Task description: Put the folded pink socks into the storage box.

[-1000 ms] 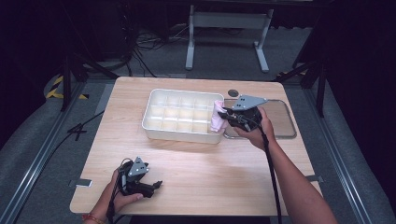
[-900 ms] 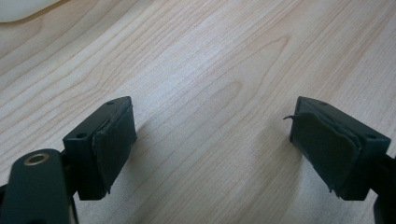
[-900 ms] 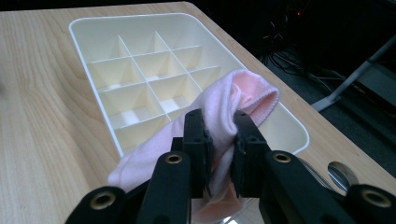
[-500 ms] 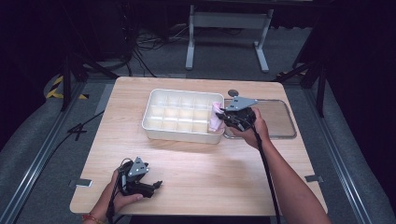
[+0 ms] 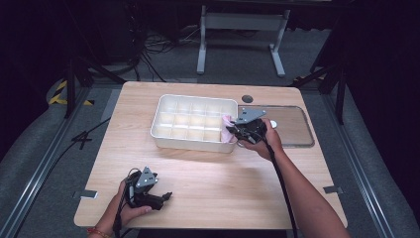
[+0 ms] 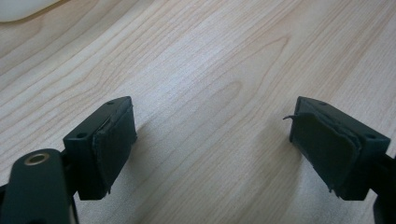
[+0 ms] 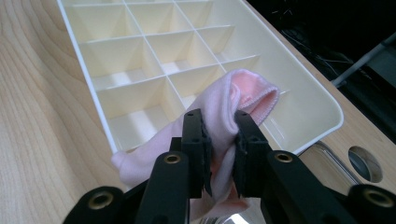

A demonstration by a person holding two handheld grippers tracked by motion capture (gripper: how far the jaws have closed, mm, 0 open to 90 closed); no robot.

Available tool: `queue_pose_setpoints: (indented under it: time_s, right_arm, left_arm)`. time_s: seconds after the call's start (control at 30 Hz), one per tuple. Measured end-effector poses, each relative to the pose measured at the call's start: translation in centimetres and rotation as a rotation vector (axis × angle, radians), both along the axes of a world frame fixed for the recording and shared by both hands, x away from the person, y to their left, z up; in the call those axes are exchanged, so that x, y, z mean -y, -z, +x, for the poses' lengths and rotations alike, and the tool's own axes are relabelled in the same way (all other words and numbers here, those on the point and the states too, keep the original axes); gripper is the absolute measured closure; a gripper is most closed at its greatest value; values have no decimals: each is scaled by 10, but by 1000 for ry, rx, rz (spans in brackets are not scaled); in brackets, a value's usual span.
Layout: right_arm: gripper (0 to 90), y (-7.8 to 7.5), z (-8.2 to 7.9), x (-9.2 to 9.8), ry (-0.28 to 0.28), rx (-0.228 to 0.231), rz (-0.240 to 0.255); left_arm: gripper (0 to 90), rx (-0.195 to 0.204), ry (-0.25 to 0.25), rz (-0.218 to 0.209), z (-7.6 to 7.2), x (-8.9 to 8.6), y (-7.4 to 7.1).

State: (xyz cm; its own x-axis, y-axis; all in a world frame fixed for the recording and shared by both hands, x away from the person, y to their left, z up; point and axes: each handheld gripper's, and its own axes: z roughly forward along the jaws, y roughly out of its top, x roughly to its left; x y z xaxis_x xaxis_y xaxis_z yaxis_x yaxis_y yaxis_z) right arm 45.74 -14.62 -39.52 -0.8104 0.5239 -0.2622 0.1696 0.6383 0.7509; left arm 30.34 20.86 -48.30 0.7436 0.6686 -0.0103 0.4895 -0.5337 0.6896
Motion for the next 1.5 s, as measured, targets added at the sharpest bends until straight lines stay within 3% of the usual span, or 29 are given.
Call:
queue_pose_setpoints:
  time_s: [0.27, 0.4, 0.57, 0.73, 0.87, 1.07, 1.4, 1.47, 1.5]
  right_arm:
    - [775, 7, 5, -3, -23, -53, -36]
    - [775, 13, 5, -11, -51, -73, -102]
    - [779, 22, 9, -17, -48, -132, -161]
    - [783, 22, 16, -18, -44, -190, -152]
    - [791, 23, 18, -21, -43, -209, -189]
    - [797, 24, 24, -22, -36, -262, -192]
    - [802, 26, 32, -34, -42, -337, -306]
    - [802, 27, 34, -36, -46, -347, -321]
    - [802, 27, 36, -35, -47, -370, -305]
  left_arm:
    - [148, 0, -1, 0, 0, 0, 0]
    - [148, -1, -3, -3, 0, 0, 0]
    - [148, 0, -1, 0, 0, 0, 0]
    - [148, 0, -1, 0, 0, 0, 0]
    - [148, 2, -2, 2, 0, 0, 0]
    - [148, 2, -4, 1, 0, 0, 0]
    - [148, 0, -7, -2, -1, 0, 0]
    - [148, 0, -8, -2, -1, 0, 0]
    - [148, 1, -8, -2, 0, 0, 0]
